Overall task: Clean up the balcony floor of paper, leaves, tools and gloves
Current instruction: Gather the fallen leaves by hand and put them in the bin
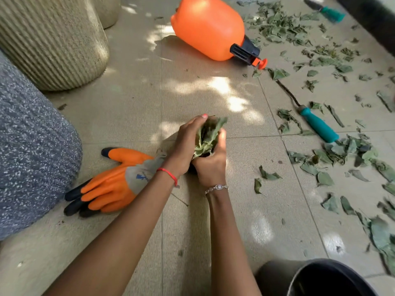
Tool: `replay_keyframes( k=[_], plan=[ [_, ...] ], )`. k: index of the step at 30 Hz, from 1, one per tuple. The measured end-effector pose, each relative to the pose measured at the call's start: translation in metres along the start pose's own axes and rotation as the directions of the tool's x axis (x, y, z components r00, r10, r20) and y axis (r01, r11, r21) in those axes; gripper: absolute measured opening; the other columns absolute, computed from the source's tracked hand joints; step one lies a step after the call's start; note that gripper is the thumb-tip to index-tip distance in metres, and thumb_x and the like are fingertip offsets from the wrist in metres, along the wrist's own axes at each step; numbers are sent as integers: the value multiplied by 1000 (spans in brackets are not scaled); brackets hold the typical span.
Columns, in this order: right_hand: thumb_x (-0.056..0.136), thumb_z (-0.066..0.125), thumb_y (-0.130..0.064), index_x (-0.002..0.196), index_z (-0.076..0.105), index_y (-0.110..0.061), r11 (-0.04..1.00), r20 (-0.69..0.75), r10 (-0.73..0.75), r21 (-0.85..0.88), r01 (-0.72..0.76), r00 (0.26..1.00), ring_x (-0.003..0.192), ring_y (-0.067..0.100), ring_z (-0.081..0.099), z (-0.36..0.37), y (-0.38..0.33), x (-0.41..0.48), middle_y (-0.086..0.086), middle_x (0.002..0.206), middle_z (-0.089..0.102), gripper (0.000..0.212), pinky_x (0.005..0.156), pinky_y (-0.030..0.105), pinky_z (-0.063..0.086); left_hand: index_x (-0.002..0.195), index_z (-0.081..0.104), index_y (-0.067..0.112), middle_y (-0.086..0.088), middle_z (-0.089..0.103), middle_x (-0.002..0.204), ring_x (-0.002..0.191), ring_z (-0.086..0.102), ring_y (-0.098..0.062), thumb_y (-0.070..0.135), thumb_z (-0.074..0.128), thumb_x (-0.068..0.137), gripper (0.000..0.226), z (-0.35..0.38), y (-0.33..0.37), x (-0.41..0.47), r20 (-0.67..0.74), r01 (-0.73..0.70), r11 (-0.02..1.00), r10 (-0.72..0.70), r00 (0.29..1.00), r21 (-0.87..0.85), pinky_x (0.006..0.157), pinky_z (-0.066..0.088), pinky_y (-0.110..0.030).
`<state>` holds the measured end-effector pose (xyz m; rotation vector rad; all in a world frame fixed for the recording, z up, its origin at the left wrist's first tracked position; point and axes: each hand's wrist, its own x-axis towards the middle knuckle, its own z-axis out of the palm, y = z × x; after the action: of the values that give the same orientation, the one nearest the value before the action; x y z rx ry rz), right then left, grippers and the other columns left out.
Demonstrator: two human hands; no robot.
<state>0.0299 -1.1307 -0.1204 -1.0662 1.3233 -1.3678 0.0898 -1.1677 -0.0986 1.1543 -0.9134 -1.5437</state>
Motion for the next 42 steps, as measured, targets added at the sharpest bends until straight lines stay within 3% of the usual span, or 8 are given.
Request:
replay_keyframes(
  k=[6, 14, 19, 26, 30, 33, 35, 42],
  plan=[
    [58, 39, 5, 116, 45, -25, 997, -107, -60, -48, 55, 992, 105, -5, 50, 8, -20, -23, -3, 116, 51, 66, 90, 3, 34, 84, 70, 22, 7, 69, 83, 79, 66, -7, 32, 56, 87, 17, 4, 2, -28, 55, 138, 970, -130, 990, -201, 77, 48, -24],
    [68, 42, 3, 124, 32, -26, 989, 19, -103, -101, 104, 995, 123, 14, 43, 14, -14, -48, -3, 125, 43, 64, 110, 36, 33, 89, 63, 20, 5, 65, 83, 81, 64, -9, 10, 61, 82, 12, -9, -4, -62, 6, 116, 980, -116, 993, -163, 75, 51, -24],
    [68, 42, -14, 134, 35, -10, 858, 50, -142, -492, 148, 989, 132, 12, 23, 14, -8, -51, 2, 137, 33, 67, 114, 42, 16, 91, 63, 5, -6, 66, 81, 77, 67, -16, -5, 51, 85, 16, -11, -4, -70, -26, 154, 922, -175, 984, -355, 64, 55, -25],
    [57, 49, -7, 140, 20, -8, 958, 177, -17, -279, 67, 984, 131, 16, 24, 1, -15, -38, 10, 137, 21, 87, 103, 0, 20, 98, 65, 13, -4, 67, 83, 78, 66, -19, -17, 51, 77, 39, -10, -5, -60, -200, 90, 927, -172, 965, -364, 68, 54, -26],
    [62, 58, -3, 136, 32, -22, 997, 402, 83, -34, -76, 912, 118, 9, 41, -23, -27, -14, 3, 138, 35, 81, 86, 10, 42, 108, 64, 12, -6, 62, 83, 73, 59, -23, -16, 52, 75, 45, -16, -2, -50, -328, 54, 923, -190, 925, -382, 61, 50, -29],
    [84, 50, -3, 112, 56, -12, 982, -43, 104, 162, -96, 994, 108, 15, 51, -28, -33, 14, 12, 127, 49, 30, 81, 15, 48, 104, 62, 11, -6, 58, 77, 62, 56, -21, -15, 55, 75, 40, -21, 7, -45, -365, 44, 920, -198, 910, -389, 47, 49, -24],
    [88, 55, -11, 107, 59, -12, 994, -263, -8, -111, -22, 965, 115, 17, 47, -29, -25, 40, 12, 129, 45, 20, 99, 26, 44, 90, 59, 13, -4, 58, 75, 61, 57, -18, -15, 57, 74, 32, -25, 8, -44, -402, 40, 934, -191, 896, -355, 44, 50, -21],
    [91, 55, -30, 122, 55, -7, 797, 138, 61, -603, 35, 988, 118, 24, 49, -11, 0, 78, 7, 132, 48, 38, 103, 33, 39, 81, 57, 16, -1, 59, 74, 67, 58, -19, -16, 58, 72, 33, -34, 0, -43, -443, -5, 963, -119, 888, -268, 57, 49, -28]
  ],
)
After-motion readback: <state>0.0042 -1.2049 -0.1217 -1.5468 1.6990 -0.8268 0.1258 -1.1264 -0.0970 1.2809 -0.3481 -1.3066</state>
